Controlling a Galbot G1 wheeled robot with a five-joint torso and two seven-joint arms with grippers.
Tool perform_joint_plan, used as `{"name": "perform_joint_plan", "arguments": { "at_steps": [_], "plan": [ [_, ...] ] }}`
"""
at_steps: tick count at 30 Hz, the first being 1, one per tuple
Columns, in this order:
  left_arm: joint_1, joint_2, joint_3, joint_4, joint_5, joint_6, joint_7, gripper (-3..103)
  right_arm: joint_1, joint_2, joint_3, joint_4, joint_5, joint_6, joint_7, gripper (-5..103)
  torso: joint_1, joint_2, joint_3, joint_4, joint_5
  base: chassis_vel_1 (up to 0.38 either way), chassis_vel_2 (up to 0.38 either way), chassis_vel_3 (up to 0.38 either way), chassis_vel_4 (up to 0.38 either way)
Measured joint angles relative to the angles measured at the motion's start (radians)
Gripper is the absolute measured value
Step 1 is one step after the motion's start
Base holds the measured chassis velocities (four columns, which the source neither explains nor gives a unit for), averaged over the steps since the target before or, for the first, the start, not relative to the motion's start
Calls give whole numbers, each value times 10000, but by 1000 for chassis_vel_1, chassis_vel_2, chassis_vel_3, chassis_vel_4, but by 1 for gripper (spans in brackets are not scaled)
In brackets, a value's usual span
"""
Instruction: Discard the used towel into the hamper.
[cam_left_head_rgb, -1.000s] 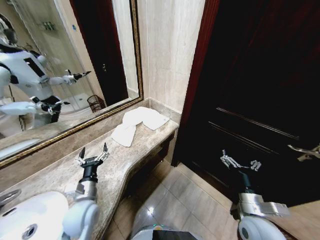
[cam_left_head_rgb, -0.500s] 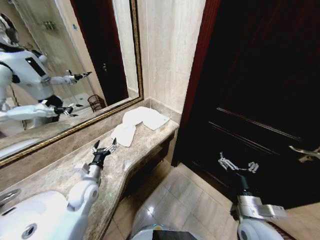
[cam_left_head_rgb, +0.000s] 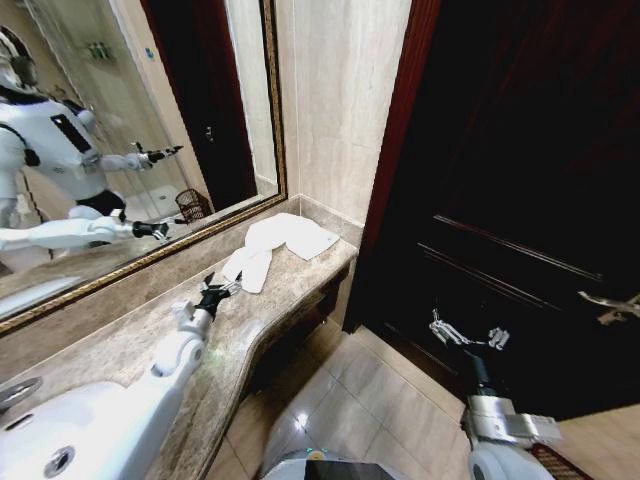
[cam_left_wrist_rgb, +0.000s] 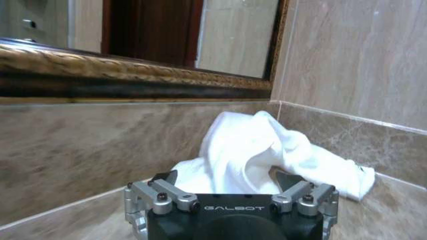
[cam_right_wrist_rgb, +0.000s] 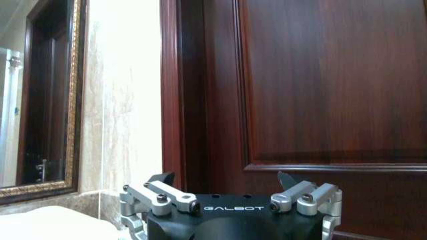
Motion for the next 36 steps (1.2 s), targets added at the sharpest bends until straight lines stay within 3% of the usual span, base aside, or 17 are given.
{"name": "perform_joint_plan", "arguments": {
  "at_steps": [13, 21, 25, 29, 36],
  "plan": [
    [-2995, -722, 1723, 2845, 30, -29, -213, 99, -27, 178, 182, -221, -138, 73, 41, 100, 0, 0, -1, 0, 6, 0, 0, 0, 0],
    [-3917, -1183, 2166, 4128, 85, -133, -290, 98, 39, 238, 180, -421, -172, 110, 54, 100, 0, -1, 0, -1, 4, 0, 0, 0, 0],
    [-4047, -1285, 2180, 4422, 100, -430, -137, 82, 125, 239, 143, -483, -190, 95, 57, 100, 0, 0, -1, 0, 3, 0, 0, 0, 0],
    [-3972, -1266, 2128, 4394, 82, -631, -20, 78, 162, 228, 140, -494, -190, 66, 65, 100, -1, 0, -1, 1, 5, 0, 0, 0, 0],
    [-3733, -1273, 2076, 4283, 46, -1064, 81, 54, 179, 259, 105, -525, -200, 59, 51, 100, -1, 0, -2, 1, 4, 0, 0, 0, 0]
  ]
}}
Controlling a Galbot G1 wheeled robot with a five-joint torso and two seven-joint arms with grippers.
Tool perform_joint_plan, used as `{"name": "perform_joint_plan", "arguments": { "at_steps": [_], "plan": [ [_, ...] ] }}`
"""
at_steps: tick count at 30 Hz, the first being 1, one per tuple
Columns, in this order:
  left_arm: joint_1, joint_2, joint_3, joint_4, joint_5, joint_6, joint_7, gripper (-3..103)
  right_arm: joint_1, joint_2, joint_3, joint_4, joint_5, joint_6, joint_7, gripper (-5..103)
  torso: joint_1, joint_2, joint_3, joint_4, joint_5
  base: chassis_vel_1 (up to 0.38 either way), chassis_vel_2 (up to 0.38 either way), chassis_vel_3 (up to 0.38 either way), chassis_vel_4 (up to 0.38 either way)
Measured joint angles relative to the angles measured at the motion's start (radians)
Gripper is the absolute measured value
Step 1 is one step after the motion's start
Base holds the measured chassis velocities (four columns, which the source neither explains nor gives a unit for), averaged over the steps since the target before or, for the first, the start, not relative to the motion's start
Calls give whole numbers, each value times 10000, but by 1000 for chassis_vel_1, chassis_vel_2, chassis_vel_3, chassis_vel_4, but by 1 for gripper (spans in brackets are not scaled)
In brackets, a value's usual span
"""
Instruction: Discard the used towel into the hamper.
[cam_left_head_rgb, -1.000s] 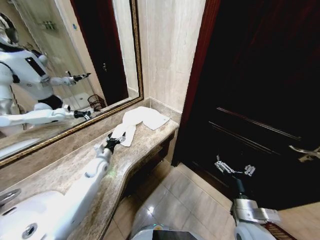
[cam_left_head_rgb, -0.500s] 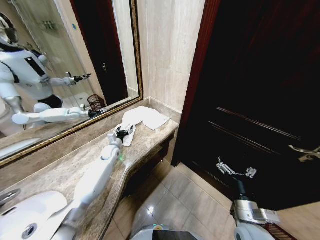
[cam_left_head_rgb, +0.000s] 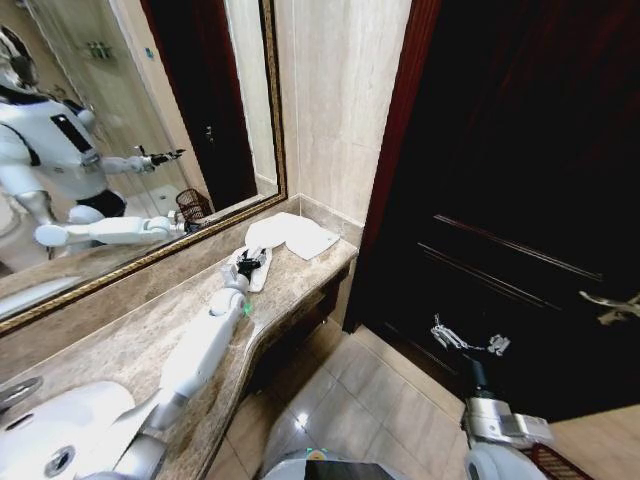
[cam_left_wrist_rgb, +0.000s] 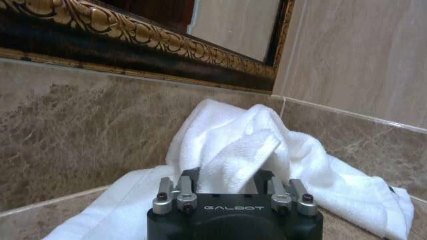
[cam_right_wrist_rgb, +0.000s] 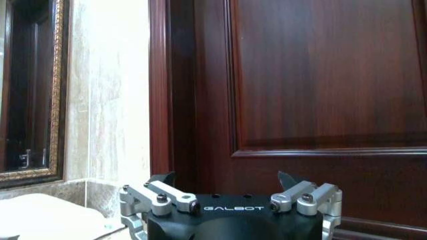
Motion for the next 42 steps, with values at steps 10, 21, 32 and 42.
{"name": "perform_joint_plan", "arguments": {
  "at_steps": [10, 21, 32, 42],
  "plan": [
    [277, -2, -138, -228, 238, -176, -36, 30, -58, -10, 42, 70, 18, 16, 1, 100, 0, 1, 0, 0, 0, 0, 0, 0, 0],
    [524, 73, -387, -499, 313, -219, -28, 4, -66, 99, -62, 165, -1, 25, -2, 100, 0, 1, 0, -1, 0, 0, 0, 0, 0],
    [807, 62, -672, -843, -45, -719, 145, 2, -125, 169, -72, 192, -23, 156, -15, 100, 0, 1, 0, -2, -1, 0, 0, 0, 0],
    [2002, 525, -1420, -3333, -493, -1087, 171, 2, 73, 94, -41, 253, 153, 111, -114, 100, 0, 1, 0, 0, -1, 0, 0, 0, 0]
  ]
}}
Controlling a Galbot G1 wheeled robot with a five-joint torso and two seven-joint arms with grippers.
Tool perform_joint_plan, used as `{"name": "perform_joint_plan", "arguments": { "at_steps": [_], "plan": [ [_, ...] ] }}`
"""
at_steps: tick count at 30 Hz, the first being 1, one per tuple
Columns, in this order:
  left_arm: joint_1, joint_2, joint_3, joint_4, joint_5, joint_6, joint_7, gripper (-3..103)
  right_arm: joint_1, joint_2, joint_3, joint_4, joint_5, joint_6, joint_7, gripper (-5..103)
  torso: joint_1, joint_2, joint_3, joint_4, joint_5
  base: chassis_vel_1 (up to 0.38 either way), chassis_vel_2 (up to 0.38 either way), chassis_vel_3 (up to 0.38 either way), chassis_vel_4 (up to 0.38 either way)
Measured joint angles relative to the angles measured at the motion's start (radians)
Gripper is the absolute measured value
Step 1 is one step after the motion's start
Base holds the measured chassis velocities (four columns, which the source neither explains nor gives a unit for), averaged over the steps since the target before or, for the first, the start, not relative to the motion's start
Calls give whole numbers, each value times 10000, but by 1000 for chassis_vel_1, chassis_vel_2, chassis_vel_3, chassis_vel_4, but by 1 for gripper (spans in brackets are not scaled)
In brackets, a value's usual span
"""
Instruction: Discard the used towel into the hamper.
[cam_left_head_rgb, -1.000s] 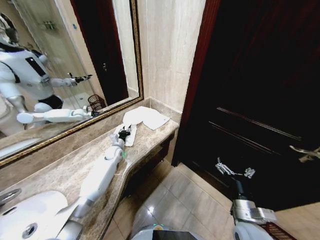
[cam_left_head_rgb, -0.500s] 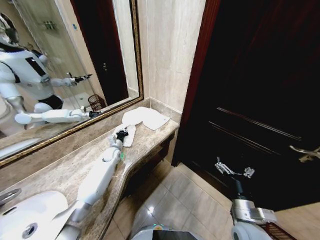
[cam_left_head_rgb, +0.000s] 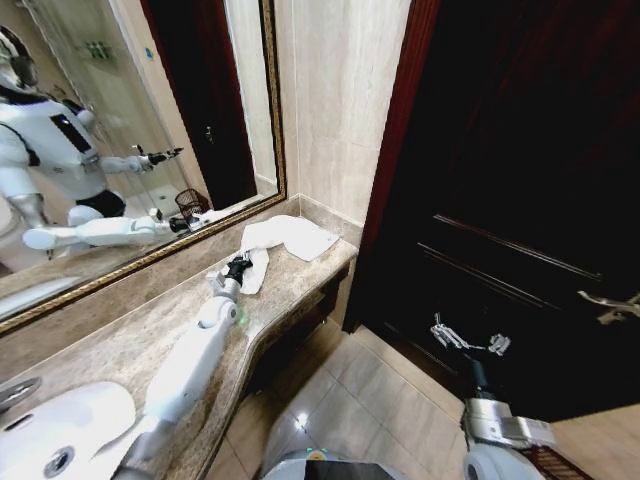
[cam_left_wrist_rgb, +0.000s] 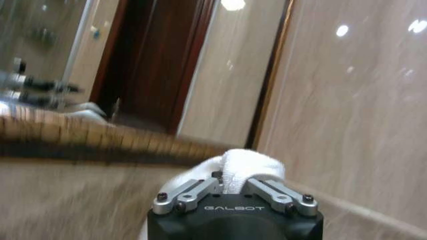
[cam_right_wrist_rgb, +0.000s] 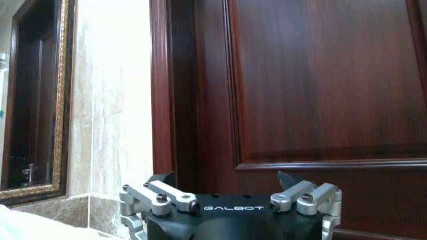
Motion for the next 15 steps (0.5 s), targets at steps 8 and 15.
{"name": "perform_joint_plan", "arguments": {
  "at_steps": [8, 15],
  "plan": [
    [2109, 578, -982, -3529, -420, 30, -131, 2, 117, -40, -87, -88, 210, 212, -223, 100, -1, 0, -1, 1, 2, 0, 0, 0, 0],
    [3454, 397, -1394, -5408, -149, 54, -535, 2, 198, -121, -83, -191, 297, 261, -210, 100, -1, 0, -1, 0, 2, 0, 0, 0, 0]
  ]
}}
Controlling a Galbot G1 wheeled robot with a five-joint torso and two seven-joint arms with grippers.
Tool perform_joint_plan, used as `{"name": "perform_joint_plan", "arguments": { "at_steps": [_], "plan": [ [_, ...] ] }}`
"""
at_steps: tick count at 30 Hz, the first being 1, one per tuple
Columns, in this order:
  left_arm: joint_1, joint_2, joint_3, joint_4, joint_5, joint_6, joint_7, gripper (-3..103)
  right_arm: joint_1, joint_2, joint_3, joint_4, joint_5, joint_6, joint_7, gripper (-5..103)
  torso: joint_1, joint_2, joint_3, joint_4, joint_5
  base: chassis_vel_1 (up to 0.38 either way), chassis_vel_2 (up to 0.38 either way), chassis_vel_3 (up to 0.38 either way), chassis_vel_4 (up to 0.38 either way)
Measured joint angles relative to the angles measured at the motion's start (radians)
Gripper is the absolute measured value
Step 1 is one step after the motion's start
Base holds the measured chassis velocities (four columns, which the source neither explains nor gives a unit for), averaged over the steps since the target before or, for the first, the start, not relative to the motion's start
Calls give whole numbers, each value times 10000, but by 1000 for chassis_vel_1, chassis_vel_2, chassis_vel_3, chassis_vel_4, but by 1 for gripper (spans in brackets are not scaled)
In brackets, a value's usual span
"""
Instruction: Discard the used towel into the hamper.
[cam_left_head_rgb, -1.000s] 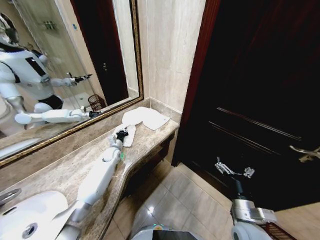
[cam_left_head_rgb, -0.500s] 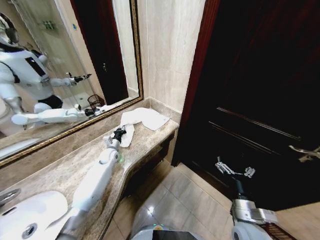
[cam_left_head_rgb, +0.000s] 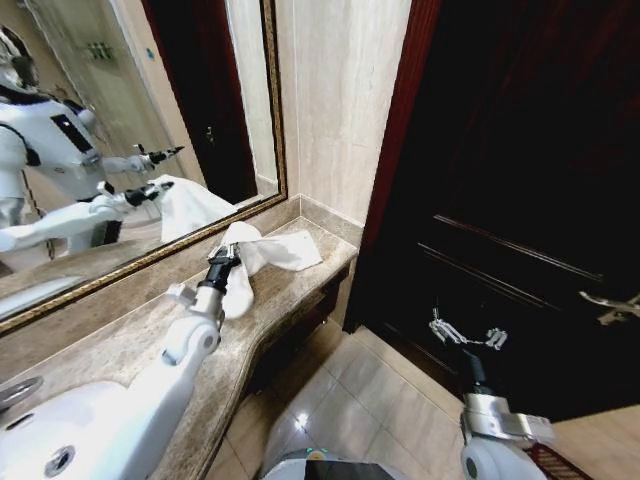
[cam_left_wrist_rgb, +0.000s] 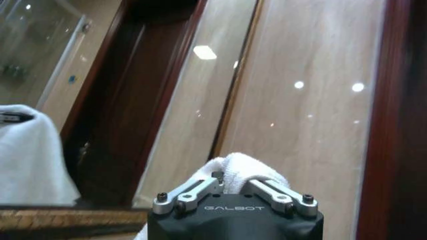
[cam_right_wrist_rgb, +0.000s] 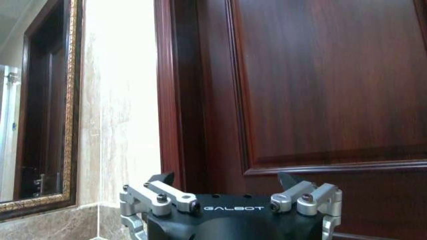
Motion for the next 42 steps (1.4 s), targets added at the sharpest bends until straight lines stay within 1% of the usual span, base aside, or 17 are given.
{"name": "perform_joint_plan", "arguments": {
  "at_steps": [2, 3, 5, 6, 9, 12, 15, 16, 19, 21, 23, 26, 29, 32, 33, 36, 42],
  "plan": [
    [449, -82, -123, -716, 232, 110, -190, 2, 92, -67, 38, -21, 58, 0, 63, 100, 0, 0, 0, -1, 1, 0, 0, 0, 0],
    [449, -82, -123, -716, 232, 110, -190, 2, 92, -67, 38, -21, 58, 0, 63, 100, 0, 0, 0, -1, 1, 0, 0, 0, 0],
    [862, -165, -280, -1324, 584, 91, -430, 2, 194, -137, 88, -16, 144, -30, 134, 100, 0, 1, 0, -1, 2, 0, 0, 0, 0],
    [862, -165, -280, -1324, 584, 91, -430, 2, 194, -137, 88, -16, 144, -30, 134, 100, 0, 1, 0, -1, 2, 0, 0, 0, 0],
    [1322, -260, -548, -1712, 1234, -191, -551, 2, 252, -161, 114, -15, 176, -57, 194, 100, 0, 0, 0, 0, -1, 0, 0, 0, 0],
    [1585, -349, -762, -1905, 1510, -328, -563, 2, 296, -123, 192, -36, 160, -64, 331, 100, 0, 0, 0, 0, 0, 0, 0, 0, 0],
    [1944, -552, -869, -2073, 1859, -493, -330, 2, 274, -40, 359, 87, 262, -190, 743, 100, 0, 0, 1, 1, 1, 0, 0, 0, 0],
    [1944, -552, -869, -2073, 1859, -493, -330, 2, 274, -40, 359, 87, 262, -190, 743, 100, 0, 0, 1, 1, 1, 0, 0, 0, 0],
    [2186, -704, -720, -2097, 2053, -625, 82, 2, 47, 106, 331, 537, 475, -394, 985, 100, 0, 0, 1, 1, -3, 0, 0, 0, 0],
    [2214, -731, -666, -2089, 2095, -663, 165, 2, 3, 133, 323, 596, 433, -389, 990, 100, 0, 0, 0, 0, -3, 0, 0, 0, 0],
    [2249, -793, -453, -2063, 2191, -699, 355, 2, -130, 185, 347, 783, 143, -309, 1004, 100, 1, 0, 1, 0, -1, 0, 0, 0, 0],
    [2254, -790, -373, -2060, 2195, -703, 411, 2, -174, 193, 448, 886, -66, -258, 1091, 100, 0, 0, 0, 0, 0, -11, -17, -15, -13],
    [2289, -742, -298, -2039, 2125, -739, 466, 2, -186, 226, 514, 955, -347, -240, 1366, 100, 0, 0, 1, 0, -1, -62, -51, -60, -65],
    [2312, -693, -231, -1988, 2086, -749, 530, 2, -178, 327, 505, 999, -708, -327, 2013, 100, 0, 0, 1, -1, -1, -76, -67, -65, -60],
    [2312, -693, -231, -1988, 2086, -749, 530, 2, -178, 327, 505, 999, -708, -327, 2013, 100, 0, 0, 1, -1, -1, -82, -80, -81, -71],
    [2367, -574, -22, -1960, 1955, -630, 549, 2, -151, 352, 570, 988, -859, -369, 2594, 100, 3, -2, 2, -1, 0, -86, -89, -77, -82],
    [2474, -313, 267, -1927, 1863, -432, 602, 2, -245, 360, 667, 1081, -840, -360, 2686, 100, 1, -1, 2, 0, -1, -100, -100, -102, -102]
  ]
}}
